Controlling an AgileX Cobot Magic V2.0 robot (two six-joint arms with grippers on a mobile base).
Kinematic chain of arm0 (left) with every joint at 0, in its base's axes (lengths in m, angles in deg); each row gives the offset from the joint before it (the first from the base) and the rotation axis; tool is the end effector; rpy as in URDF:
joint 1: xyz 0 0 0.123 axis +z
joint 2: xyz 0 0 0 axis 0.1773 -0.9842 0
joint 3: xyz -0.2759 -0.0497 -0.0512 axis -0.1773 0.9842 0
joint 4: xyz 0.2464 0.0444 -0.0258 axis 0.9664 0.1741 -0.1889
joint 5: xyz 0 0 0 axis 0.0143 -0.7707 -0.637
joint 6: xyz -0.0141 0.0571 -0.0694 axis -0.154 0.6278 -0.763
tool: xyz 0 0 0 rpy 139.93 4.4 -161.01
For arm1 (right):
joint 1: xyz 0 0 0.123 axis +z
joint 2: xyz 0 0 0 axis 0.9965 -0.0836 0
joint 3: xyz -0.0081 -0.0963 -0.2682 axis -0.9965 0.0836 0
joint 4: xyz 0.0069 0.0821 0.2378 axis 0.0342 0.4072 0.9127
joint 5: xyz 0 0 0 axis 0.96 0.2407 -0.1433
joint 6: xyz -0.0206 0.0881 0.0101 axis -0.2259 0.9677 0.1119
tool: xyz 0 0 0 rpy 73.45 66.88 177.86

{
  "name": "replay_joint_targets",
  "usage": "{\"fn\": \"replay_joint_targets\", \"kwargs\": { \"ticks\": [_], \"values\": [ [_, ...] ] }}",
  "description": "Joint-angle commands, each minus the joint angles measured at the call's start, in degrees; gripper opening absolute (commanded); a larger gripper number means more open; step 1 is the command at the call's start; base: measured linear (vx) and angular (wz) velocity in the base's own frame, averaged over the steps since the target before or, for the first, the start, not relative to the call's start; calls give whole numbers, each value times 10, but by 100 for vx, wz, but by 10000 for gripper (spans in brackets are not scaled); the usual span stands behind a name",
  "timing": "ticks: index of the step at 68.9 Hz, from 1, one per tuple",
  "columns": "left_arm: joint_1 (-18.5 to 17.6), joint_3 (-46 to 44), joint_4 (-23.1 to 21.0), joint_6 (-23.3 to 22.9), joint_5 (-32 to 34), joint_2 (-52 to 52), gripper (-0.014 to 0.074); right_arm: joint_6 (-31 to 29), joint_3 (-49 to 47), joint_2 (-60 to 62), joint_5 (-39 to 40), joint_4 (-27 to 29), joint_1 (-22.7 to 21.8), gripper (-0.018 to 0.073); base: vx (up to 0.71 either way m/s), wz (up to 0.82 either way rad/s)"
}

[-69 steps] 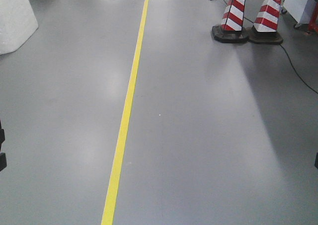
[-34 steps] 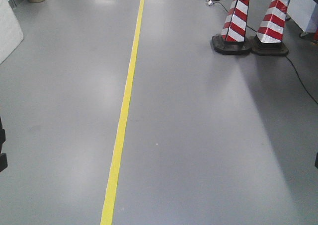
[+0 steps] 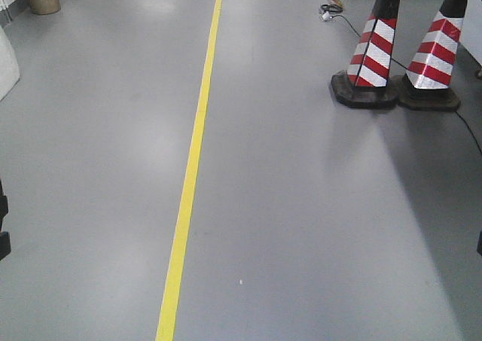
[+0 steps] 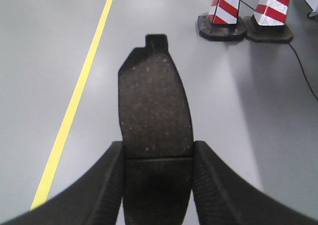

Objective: Move and align brake pads A on conveyor
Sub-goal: 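Drive past the striped cones to the black belt conveyor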

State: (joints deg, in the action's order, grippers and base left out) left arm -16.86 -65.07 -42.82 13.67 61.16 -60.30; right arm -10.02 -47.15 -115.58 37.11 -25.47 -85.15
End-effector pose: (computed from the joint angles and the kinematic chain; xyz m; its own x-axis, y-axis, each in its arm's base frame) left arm 0.1467 -0.0186 0.2922 -0.4902 -0.0324 -0.8710 0.0865 0.9926 -0.0856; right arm 0.1329 -0.0030 0.2966 -0.4406 -0.0105 -0.8976 0.0256 0.9994 -0.0243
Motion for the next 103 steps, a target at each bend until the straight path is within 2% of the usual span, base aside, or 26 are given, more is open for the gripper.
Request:
{"fn": "replay_joint_targets", "kwargs": {
  "ticks": [1,103],
  "values": [
    [-2,-16,-5,-1,52,2,83,-4,-18,3,49,-4,-1,25,64,-1],
    [-2,-16,-5,-1,52,2,83,-4,-18,3,49,-4,-1,25,62,-4]
  ]
}}
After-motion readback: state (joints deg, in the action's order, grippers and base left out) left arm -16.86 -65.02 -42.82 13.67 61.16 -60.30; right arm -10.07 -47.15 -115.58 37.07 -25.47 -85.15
